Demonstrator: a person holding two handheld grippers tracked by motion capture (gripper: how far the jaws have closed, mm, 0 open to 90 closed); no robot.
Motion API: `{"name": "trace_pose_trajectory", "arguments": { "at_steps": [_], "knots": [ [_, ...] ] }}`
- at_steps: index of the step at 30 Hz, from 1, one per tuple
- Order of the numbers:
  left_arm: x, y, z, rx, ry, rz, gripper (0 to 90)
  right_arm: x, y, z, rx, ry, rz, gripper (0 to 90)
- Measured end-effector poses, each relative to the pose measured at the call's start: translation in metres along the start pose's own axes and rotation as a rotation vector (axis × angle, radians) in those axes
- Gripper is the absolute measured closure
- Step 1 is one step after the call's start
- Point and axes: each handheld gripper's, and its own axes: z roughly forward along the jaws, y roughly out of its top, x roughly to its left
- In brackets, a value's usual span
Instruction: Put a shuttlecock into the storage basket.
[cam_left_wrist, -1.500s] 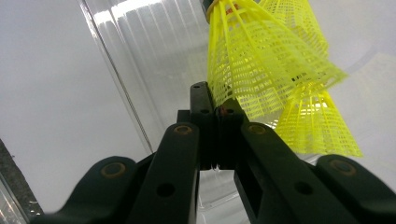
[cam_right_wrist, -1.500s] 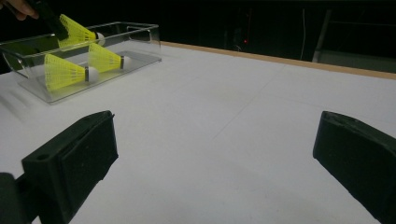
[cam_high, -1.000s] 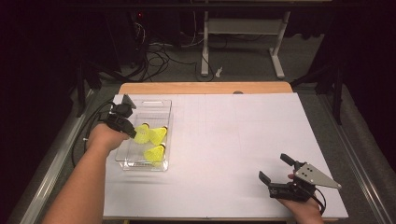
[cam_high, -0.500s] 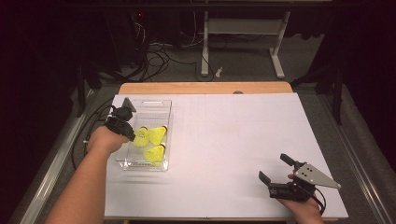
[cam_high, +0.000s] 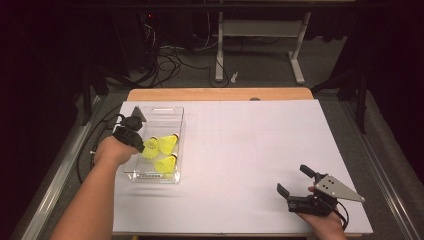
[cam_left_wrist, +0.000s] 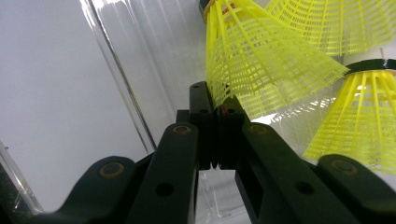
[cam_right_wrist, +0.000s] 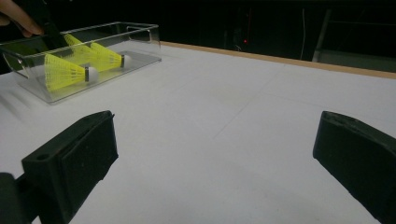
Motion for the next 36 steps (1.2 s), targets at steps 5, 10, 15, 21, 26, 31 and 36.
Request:
{"name": "trace_pose_trajectory", "arguments": {
  "at_steps": [5, 10, 15, 21, 26, 31, 36],
  "knots": [
    [-0.0004, 0.0007, 0.0006, 0.006, -0.006, 0.001, 88.4, -0.0004, -0.0001, -0.0003, -0.001, -0.001, 0.001, 0.4],
    [-0.0002, 0.0002, 0.0009, 0.004, -0.003, 0.002, 87.7, -0.0005, 0.0, -0.0002, -0.001, -0.001, 0.001, 0.4],
    [-0.0025, 0.0015, 0.0037, 0.021, -0.013, 0.02, 87.6, 0.0001, 0.0, -0.0004, -0.001, -0.001, 0.002, 0.4],
    [-0.0031, 0.0022, 0.0043, 0.024, -0.012, 0.019, 85.8, -0.001, -0.0004, -0.0001, 0.002, -0.004, 0.005, 0.4],
    [-0.0038, 0.0015, 0.0038, 0.028, -0.016, 0.022, 82.9, -0.0001, -0.0002, 0.0, 0.001, -0.001, 0.002, 0.4],
    [-0.0057, 0.0008, 0.0034, 0.034, -0.023, 0.031, 78.7, -0.0007, -0.0001, -0.0002, -0.001, -0.002, 0.003, 0.4],
    [-0.0079, -0.0004, 0.0016, 0.036, -0.032, 0.045, 74.4, -0.0006, -0.0001, -0.0001, -0.001, -0.001, 0.003, 0.4]
  ]
}}
